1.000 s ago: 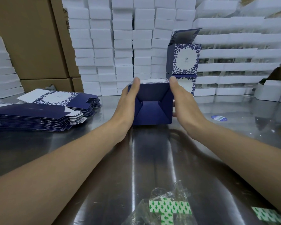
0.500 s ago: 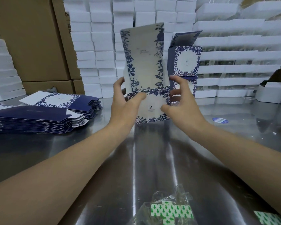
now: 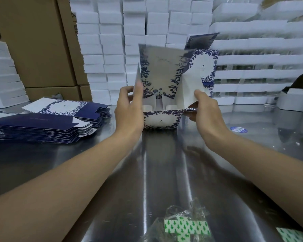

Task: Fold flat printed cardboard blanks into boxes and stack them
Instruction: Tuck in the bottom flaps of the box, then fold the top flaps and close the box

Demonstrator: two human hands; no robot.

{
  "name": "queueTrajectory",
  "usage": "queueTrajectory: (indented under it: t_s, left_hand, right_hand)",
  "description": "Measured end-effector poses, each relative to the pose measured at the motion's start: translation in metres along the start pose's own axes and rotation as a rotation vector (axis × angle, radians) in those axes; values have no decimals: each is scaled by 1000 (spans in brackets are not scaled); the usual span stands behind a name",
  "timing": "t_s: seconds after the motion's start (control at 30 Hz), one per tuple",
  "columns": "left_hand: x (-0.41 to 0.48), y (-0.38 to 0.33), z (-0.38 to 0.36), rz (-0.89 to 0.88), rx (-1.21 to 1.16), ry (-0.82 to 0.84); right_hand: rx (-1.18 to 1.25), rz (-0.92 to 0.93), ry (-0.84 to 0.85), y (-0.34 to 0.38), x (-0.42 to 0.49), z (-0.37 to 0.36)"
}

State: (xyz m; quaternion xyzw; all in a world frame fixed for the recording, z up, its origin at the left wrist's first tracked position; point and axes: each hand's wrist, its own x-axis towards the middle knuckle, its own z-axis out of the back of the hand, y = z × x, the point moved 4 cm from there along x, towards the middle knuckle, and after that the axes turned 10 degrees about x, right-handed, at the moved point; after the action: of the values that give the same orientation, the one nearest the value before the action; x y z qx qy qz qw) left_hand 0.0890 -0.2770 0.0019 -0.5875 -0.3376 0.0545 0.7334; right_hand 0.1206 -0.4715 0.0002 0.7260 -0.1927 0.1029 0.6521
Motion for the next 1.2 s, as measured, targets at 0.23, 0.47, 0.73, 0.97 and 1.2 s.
queueTrajectory:
  t_s: [0.23,0.47,0.73,0.97,1.2]
  left_hand:
    - [1,8,3,188,-53,-79]
    - [-1,7,-8,37,70,25]
    - [3,12,-11,18,53,83]
    - [-8,7,-17,-73,81,124]
    - [-7,11,-22,-130,135,157]
  right_hand:
    - [-214,455,-55,12,7,17]
    - [-790,995,202,27,-6,-3]
    - [-481,655,228,30,-1,-6]
    - [-535,528,199,27,8,0]
    - [-406,432,167,35,8,5]
